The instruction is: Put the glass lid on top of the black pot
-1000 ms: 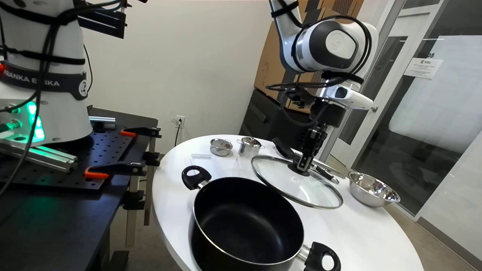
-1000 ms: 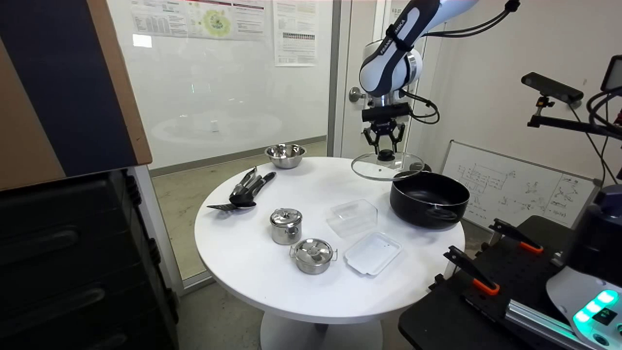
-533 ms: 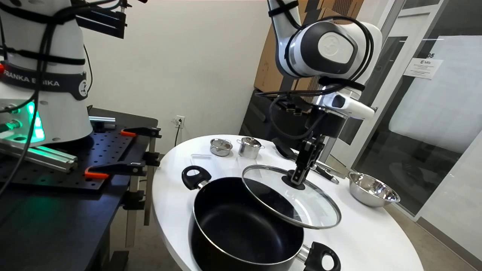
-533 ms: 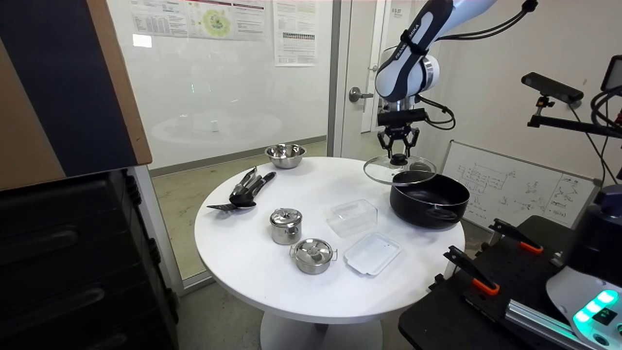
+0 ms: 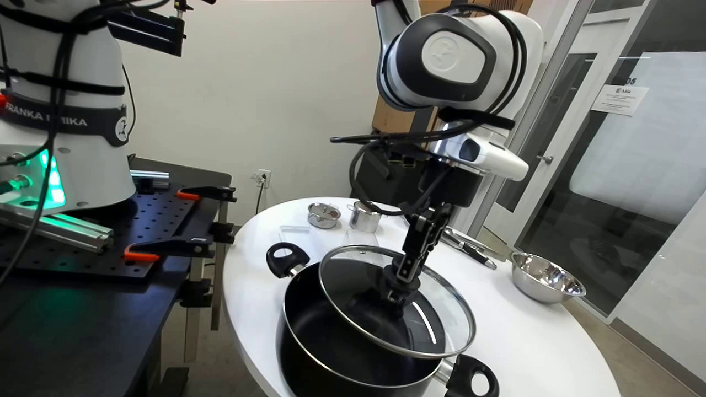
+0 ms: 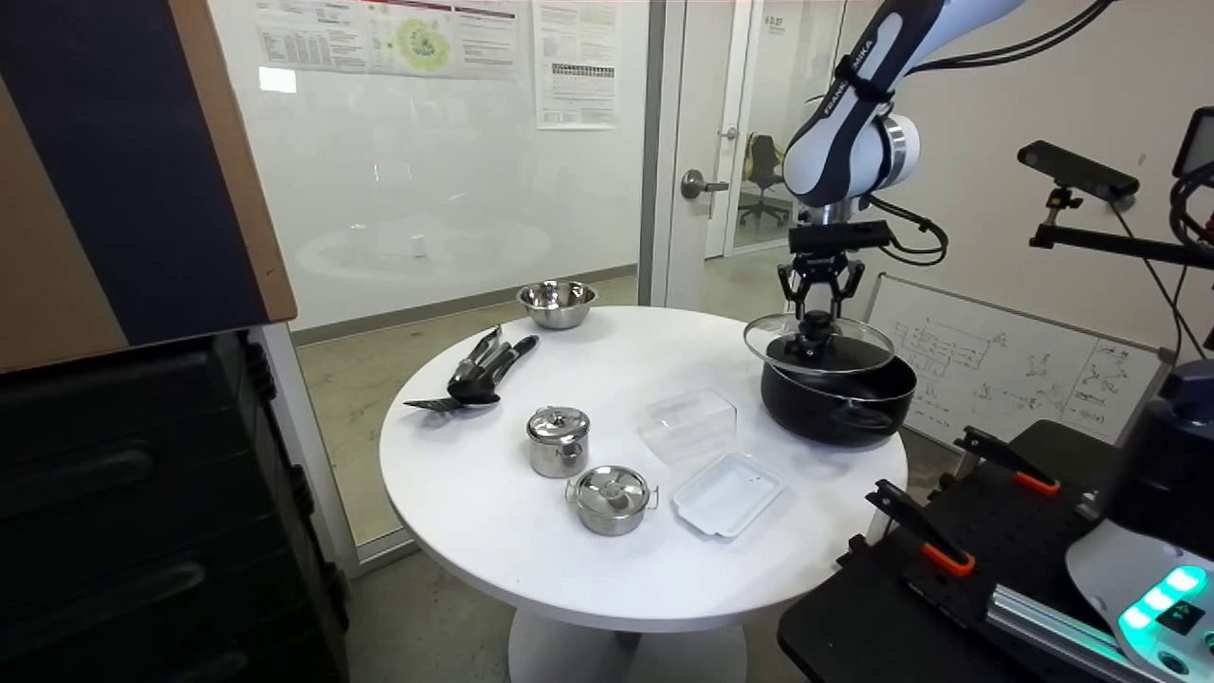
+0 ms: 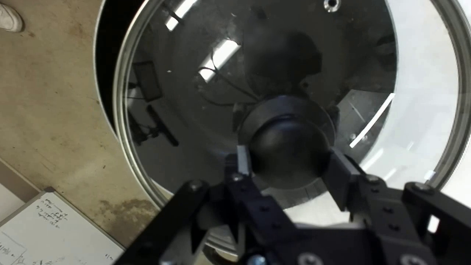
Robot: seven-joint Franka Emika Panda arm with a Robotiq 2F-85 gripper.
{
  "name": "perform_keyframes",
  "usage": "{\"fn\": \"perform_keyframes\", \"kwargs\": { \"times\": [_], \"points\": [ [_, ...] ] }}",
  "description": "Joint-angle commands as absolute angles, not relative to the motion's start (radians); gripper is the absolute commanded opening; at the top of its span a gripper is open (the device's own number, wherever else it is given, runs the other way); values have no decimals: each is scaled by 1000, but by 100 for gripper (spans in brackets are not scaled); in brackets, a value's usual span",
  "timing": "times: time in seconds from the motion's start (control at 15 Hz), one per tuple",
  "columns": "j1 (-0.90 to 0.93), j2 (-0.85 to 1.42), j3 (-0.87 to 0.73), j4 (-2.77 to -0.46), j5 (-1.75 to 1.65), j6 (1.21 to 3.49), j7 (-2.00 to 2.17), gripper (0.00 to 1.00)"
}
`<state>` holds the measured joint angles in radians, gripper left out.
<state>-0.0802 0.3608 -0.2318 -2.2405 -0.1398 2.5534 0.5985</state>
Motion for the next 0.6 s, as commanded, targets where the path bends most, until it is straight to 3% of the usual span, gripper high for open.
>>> {"fn": "perform_keyframes", "kwargs": {
  "times": [0.0,0.53],
  "points": [
    [-88,233,-240,-2391,-116,2633,514,26],
    [-124,127,-242,-2538,-84,2698,418,26]
  ]
}}
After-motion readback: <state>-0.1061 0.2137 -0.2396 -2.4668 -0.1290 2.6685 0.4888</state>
